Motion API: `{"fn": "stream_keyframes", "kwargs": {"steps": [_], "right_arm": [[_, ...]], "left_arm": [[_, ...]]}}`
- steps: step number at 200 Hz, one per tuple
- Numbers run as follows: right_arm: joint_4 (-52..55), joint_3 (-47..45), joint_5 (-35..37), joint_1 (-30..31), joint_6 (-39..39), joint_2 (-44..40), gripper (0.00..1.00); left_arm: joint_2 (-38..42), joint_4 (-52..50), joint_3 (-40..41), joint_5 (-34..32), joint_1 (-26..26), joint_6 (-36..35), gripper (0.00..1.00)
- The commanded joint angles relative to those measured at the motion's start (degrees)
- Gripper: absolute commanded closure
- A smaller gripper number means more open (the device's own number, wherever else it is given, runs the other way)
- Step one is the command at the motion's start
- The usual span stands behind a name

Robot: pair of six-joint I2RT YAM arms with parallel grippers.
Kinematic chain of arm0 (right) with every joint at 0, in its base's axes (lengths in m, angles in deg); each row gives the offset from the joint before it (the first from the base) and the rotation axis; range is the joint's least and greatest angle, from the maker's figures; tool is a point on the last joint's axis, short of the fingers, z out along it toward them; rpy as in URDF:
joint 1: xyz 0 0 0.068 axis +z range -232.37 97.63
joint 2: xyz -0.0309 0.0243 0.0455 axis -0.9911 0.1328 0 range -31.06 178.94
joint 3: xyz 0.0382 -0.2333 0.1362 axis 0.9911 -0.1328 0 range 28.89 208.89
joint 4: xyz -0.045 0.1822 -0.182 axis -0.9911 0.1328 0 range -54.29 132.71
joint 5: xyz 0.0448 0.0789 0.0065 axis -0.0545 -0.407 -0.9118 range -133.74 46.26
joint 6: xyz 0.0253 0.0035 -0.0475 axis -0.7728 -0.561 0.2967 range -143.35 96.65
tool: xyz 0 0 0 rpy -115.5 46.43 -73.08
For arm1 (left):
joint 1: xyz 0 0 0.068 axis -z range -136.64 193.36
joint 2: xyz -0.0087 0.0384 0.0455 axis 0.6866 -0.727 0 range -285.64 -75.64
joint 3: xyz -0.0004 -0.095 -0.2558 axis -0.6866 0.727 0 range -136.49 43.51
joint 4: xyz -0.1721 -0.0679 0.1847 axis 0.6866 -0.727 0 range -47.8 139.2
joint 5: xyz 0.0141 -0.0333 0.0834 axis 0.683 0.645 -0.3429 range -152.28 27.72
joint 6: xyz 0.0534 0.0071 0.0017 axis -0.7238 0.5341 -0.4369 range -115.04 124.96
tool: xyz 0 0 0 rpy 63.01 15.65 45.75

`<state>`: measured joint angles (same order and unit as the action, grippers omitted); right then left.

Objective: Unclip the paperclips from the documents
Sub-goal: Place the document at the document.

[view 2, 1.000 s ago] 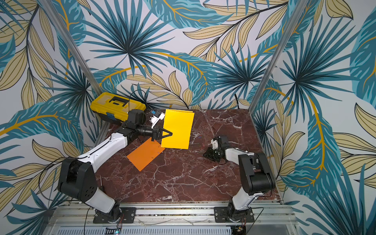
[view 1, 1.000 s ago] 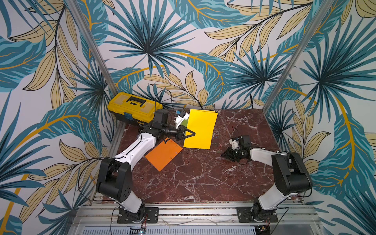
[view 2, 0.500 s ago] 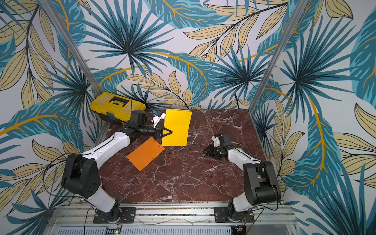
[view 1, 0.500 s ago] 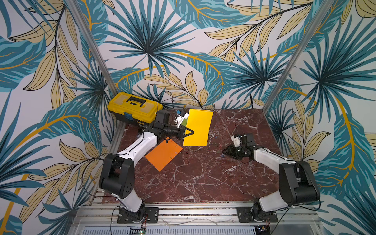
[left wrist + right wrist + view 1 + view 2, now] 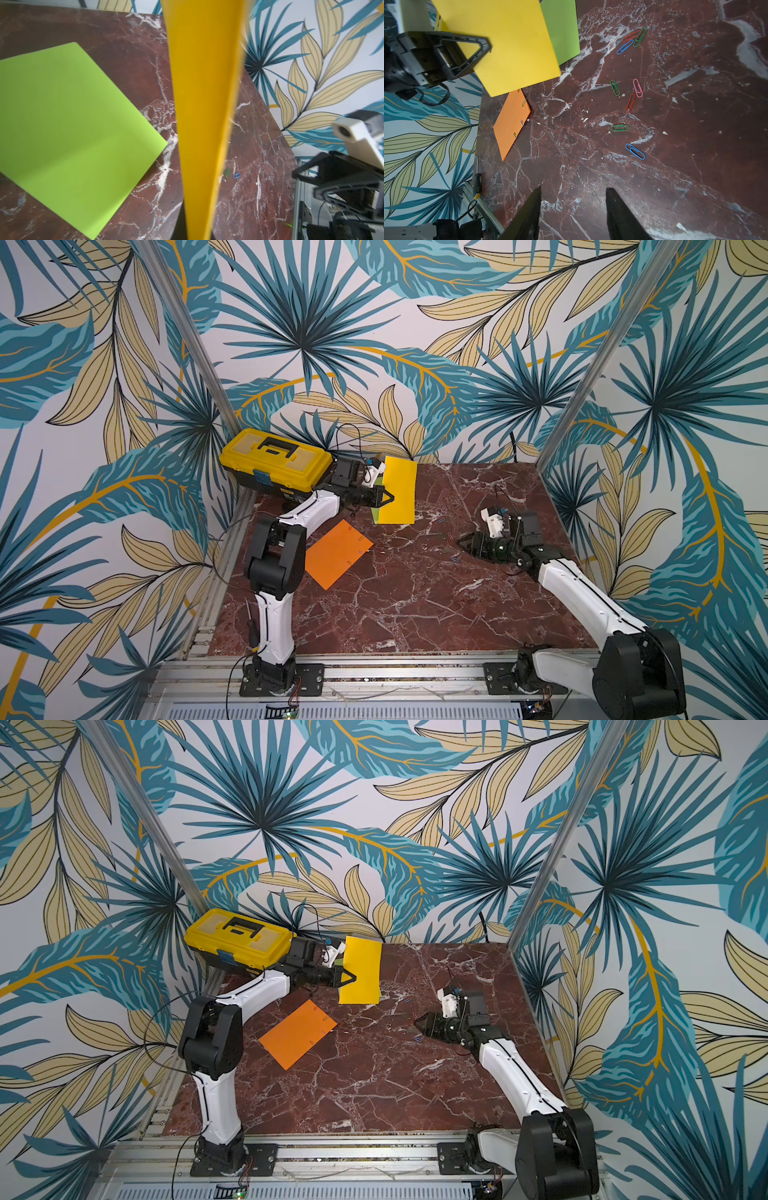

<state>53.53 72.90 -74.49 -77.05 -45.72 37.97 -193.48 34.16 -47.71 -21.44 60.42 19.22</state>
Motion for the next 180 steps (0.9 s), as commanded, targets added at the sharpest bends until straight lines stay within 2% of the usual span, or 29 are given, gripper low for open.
{"fn": "stream_keyframes", "kwargs": {"steps": [1,36,106,122,143,158,180], "right_arm": [[2.2,-1.1,-1.7,-0.1,-0.7,-1.3,0.48],[1.9,-0.7,-2.9,0.0,-1.4,-1.0,0.48],[5.0,4.5,-4.6,0.0,-0.4,3.1,0.48],[5.3,5.6,-5.3,0.0,-0.5,4.1,0.48],[5.5,6.6,-6.1,0.0,-0.7,5.0,0.48],[5.4,7.0,-6.6,0.0,-0.7,5.6,0.48],[4.8,7.2,-7.5,0.0,-0.9,6.6,0.48]], "left_arm": [[-3.8,-6.2,-5.5,-3.6,-0.9,1.0,1.00],[-10.0,-11.3,-12.5,-5.8,-1.9,1.5,1.00],[-16.2,-16.4,-19.0,-10.0,-2.6,3.2,0.98],[-16.5,-16.8,-19.6,-11.5,-2.6,4.2,0.89],[-16.5,-17.1,-19.6,-13.4,-2.6,5.3,0.67],[-15.9,-17.3,-19.4,-14.8,-2.6,5.5,0.56],[-14.8,-17.9,-19.1,-17.3,-2.6,5.7,0.45]]}}
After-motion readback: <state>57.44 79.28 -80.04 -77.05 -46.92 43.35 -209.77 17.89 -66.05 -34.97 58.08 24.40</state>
